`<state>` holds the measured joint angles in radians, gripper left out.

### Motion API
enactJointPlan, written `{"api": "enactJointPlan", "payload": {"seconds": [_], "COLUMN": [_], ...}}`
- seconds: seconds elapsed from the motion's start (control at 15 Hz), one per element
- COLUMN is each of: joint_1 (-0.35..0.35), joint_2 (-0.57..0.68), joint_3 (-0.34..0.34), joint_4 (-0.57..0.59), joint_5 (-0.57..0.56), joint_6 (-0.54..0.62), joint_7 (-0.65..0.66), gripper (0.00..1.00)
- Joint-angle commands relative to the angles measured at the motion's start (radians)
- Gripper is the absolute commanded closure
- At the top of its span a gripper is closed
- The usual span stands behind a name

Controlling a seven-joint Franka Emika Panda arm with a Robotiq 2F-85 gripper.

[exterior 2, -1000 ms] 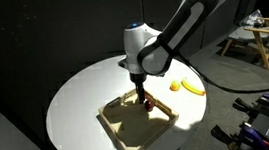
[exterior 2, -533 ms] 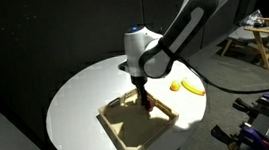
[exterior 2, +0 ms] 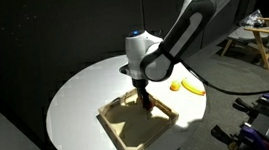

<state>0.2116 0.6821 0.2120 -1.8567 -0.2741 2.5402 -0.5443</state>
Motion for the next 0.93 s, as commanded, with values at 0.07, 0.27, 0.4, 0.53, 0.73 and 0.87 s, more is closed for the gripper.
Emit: {"api": "enactJointPlan", "payload": {"seconds": [0.07,0.27,0.4,0.53,0.73,0.87], "joint_1": [-0.018,-0.019,-0.019,-0.019,-0.021,-0.023], "joint_2": [0.016,0.023,0.028,0.031,0.034,0.036], "joint_3": [0.009,0.008,0.007,0.006,0.004,0.002], "joint_4": [0.01,0.011,0.011,0.009,0.01,0.01], "joint_5": [-0.025,-0.024,-0.024,-0.025,-0.026,-0.026], "joint_6": [0.023,0.028,0.031,0.033,0.033,0.033], "joint_7": [-0.028,-0.032,-0.032,-0.031,-0.03,-0.029], "gripper": [0.0,0.0,0.0,0.0,0.0,0.0]}}
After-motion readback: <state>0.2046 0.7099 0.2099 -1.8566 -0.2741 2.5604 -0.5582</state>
